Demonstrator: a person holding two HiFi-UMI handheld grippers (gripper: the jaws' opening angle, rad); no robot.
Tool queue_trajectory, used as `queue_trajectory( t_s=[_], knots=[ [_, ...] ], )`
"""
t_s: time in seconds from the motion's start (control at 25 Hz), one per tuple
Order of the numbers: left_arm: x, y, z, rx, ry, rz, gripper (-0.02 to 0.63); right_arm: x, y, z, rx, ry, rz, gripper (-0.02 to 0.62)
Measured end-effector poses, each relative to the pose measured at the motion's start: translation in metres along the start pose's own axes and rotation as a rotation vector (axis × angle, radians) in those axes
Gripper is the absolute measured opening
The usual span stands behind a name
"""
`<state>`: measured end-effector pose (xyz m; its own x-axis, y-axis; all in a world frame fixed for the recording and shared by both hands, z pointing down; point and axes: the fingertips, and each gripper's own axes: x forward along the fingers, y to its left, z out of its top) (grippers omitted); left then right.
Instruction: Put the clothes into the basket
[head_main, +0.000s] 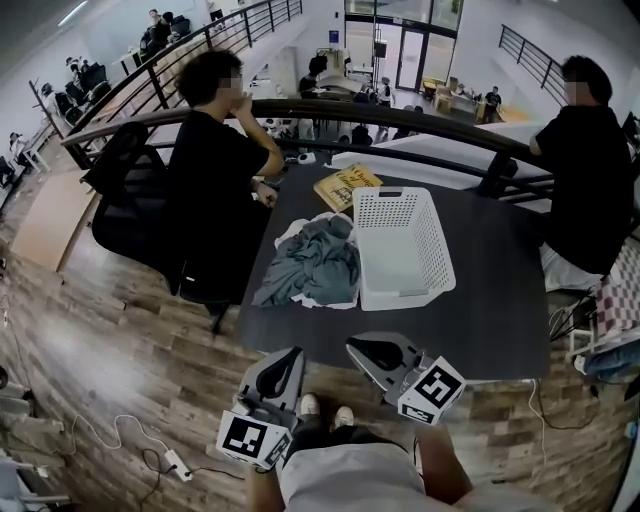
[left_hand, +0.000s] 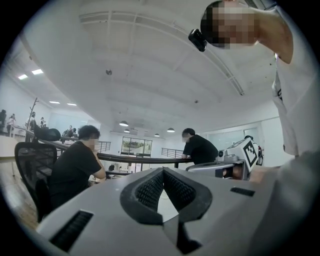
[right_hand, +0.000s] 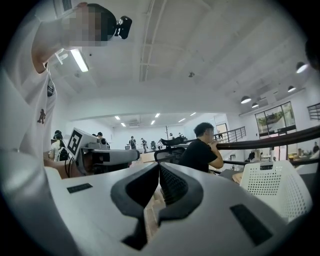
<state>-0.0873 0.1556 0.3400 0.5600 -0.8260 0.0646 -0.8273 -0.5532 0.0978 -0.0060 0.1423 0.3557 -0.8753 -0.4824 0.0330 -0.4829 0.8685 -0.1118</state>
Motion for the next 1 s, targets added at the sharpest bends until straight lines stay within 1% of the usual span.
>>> queue_trajectory(
  t_s=[0.2, 0.4, 0.6, 0.8, 1.0],
  knots=[
    [0.021, 0.017, -0.002, 0.004, 0.007, -0.004, 0.002, 0.018, -0.023, -0.002, 0.001, 0.003, 0.001, 0.015],
    [0.044, 0.039, -0.005, 0.007, 0.005, -0.028, 0.002, 0.039, -0.046, -0.009, 0.014, 0.007, -0.009, 0.015],
    [0.067, 0.065, -0.007, -0.012, 0.001, -0.065, 0.002, 0.065, -0.071, -0.009, 0.020, 0.011, -0.020, 0.015],
    [0.088, 0.088, -0.010, -0.027, 0.015, -0.113, 0.002, 0.090, -0.093, -0.010, 0.027, 0.016, -0.040, 0.017],
    [0.107, 0.111, -0.006, -0.029, -0.012, -0.148, 0.002, 0.107, -0.107, -0.006, 0.042, -0.026, -0.048, 0.017]
  ],
)
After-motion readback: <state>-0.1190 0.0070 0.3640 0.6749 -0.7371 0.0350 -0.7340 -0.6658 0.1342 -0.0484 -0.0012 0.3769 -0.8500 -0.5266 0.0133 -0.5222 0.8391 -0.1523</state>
